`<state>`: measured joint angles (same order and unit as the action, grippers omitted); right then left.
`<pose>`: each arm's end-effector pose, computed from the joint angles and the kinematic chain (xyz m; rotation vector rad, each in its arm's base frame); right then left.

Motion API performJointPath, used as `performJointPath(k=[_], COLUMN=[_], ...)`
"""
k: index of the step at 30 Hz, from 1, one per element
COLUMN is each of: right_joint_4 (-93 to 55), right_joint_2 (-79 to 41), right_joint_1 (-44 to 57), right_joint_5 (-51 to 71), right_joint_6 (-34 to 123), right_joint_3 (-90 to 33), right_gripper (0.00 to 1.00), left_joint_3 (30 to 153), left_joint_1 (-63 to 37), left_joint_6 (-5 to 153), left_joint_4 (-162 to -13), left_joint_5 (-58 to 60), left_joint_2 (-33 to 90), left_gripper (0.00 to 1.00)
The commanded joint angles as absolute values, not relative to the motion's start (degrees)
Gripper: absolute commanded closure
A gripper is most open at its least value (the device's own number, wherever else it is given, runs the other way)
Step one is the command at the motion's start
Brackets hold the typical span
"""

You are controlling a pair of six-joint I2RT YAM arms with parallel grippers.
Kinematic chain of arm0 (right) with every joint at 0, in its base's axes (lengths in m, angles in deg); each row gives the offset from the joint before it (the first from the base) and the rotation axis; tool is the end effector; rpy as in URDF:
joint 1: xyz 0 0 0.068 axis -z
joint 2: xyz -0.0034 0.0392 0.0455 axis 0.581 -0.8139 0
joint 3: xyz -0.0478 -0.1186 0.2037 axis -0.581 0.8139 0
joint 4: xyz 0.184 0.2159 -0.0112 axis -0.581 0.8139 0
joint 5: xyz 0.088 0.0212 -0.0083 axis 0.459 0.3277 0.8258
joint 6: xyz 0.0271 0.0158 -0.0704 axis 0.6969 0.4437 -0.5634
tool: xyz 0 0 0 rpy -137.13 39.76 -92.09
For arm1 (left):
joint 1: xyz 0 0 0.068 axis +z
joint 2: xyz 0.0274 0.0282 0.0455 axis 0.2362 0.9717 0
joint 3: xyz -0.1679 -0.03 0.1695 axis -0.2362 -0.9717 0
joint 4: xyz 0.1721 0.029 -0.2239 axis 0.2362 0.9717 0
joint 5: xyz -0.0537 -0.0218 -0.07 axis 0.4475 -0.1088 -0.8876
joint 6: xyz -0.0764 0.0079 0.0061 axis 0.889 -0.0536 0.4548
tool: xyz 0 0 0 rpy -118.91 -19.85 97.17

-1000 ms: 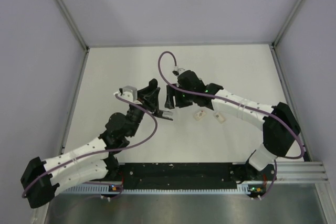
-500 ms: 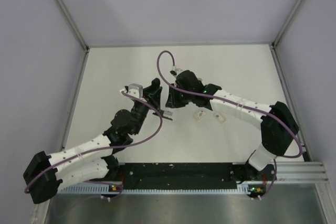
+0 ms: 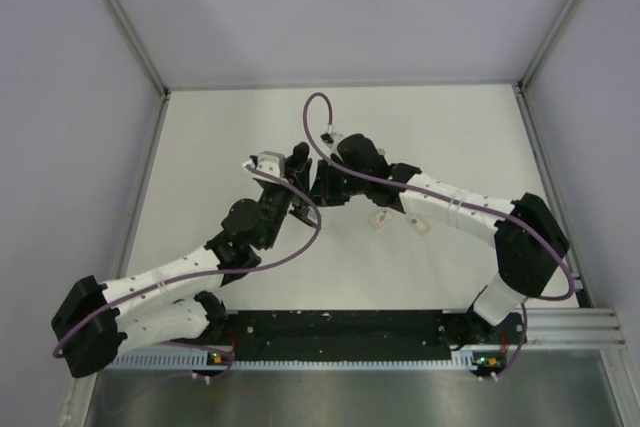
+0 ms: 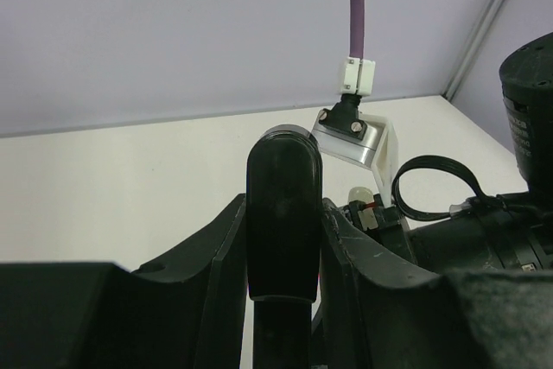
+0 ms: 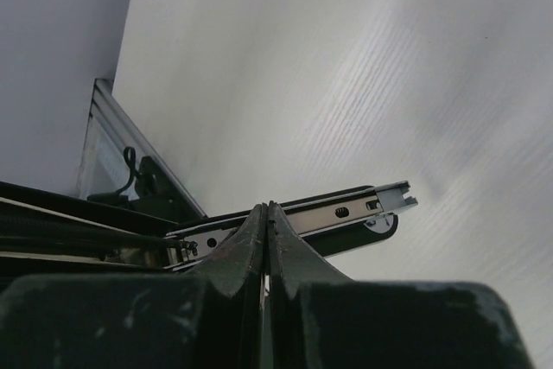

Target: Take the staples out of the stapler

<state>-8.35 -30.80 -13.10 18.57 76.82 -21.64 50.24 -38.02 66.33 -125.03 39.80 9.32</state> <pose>0.2598 0.3224 0.2099 -0.3713 2.3801 1.1092 0.2049 -0.2053 0.2721 0.1198 1.3796 -0.4473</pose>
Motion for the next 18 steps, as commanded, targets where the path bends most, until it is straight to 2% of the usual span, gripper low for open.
performJointPath(k=[1,7,18], right_joint_4=[-13.8,-18.8,-28.4], right_joint_2=[-31.4,-33.0,-33.5], right_joint_1=[-14.0,-14.2,-14.1], right_joint_5=[24.3,28.9,33.0], right_joint_6=[80.8,85.4,93.8], right_joint_3=[-19.7,-17.8,-16.2], right_gripper=[1.0,1.0,1.0], left_joint_3=[54.9,59.3,65.5], left_joint_1=[-37.9,-37.9,-37.8], left_joint_6=[63.4,56.9,54.4], left_joint_4=[-132.7,-133.3,-133.7], left_joint_5=[41.4,41.4,39.0], left_joint_2=[10.6,14.9,22.3], left_gripper=[1.0,1.0,1.0])
